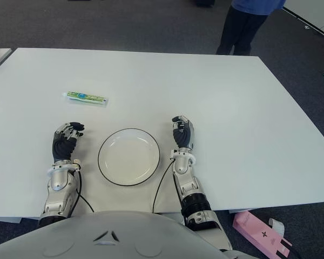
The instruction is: Put the toothpaste on the table into the plate.
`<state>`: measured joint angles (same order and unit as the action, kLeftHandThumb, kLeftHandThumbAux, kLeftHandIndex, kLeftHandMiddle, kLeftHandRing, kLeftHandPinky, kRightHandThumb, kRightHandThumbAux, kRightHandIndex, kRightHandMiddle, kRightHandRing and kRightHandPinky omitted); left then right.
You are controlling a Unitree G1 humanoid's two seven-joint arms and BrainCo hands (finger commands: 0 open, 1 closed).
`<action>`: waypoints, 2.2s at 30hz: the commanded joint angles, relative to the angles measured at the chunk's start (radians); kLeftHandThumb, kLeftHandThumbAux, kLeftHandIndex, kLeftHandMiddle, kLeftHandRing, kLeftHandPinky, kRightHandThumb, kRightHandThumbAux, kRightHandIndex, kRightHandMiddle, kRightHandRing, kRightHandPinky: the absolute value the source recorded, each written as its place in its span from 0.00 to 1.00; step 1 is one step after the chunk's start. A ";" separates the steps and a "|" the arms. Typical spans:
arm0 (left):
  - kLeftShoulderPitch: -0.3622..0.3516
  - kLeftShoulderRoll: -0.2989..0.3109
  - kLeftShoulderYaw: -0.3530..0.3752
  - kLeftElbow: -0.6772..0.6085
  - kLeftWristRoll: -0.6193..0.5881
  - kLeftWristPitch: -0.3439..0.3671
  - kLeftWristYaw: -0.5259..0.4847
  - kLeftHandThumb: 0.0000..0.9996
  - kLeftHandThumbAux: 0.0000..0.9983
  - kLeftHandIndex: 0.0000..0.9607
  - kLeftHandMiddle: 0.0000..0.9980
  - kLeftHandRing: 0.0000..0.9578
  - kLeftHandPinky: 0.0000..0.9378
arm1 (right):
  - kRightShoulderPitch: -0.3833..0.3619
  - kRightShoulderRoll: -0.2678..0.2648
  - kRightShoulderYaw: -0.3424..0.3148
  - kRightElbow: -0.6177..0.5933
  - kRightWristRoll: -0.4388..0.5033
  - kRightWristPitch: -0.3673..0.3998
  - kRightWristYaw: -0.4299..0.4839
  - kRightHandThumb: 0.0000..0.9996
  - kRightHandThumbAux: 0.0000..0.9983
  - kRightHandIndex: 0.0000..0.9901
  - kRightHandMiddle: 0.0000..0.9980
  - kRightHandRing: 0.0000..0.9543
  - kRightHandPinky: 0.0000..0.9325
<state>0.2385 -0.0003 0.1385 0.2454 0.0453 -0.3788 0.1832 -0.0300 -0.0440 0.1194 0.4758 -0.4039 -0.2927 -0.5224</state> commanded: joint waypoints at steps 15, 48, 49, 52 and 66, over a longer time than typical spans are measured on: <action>-0.088 0.165 -0.034 0.010 0.385 0.113 0.173 0.72 0.73 0.44 0.45 0.43 0.41 | 0.002 0.010 0.001 0.027 0.006 -0.002 0.001 0.84 0.69 0.43 0.46 0.47 0.47; -0.624 0.601 -0.333 0.527 0.736 0.162 0.269 0.49 0.68 0.27 0.27 0.26 0.29 | -0.005 0.017 -0.012 0.048 0.015 -0.004 -0.005 0.84 0.69 0.45 0.45 0.45 0.45; -0.653 0.602 -0.347 0.564 0.739 0.162 0.265 0.46 0.67 0.25 0.25 0.25 0.28 | -0.005 0.017 -0.012 0.046 0.016 -0.001 -0.003 0.84 0.69 0.44 0.45 0.45 0.45; -0.706 0.603 -0.379 0.633 0.741 0.158 0.266 0.40 0.60 0.16 0.20 0.21 0.25 | -0.002 0.018 -0.013 0.041 0.016 0.006 0.000 0.84 0.69 0.45 0.45 0.45 0.44; -0.885 0.594 -0.561 0.862 0.818 0.147 0.312 0.43 0.32 0.00 0.01 0.02 0.10 | 0.003 0.024 -0.017 0.033 0.008 0.009 -0.015 0.84 0.69 0.45 0.45 0.44 0.44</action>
<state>-0.6140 0.6036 -0.3784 1.0442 0.8342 -0.2159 0.4717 -0.0434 -0.0206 0.1034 0.4943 -0.3947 -0.3023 -0.5355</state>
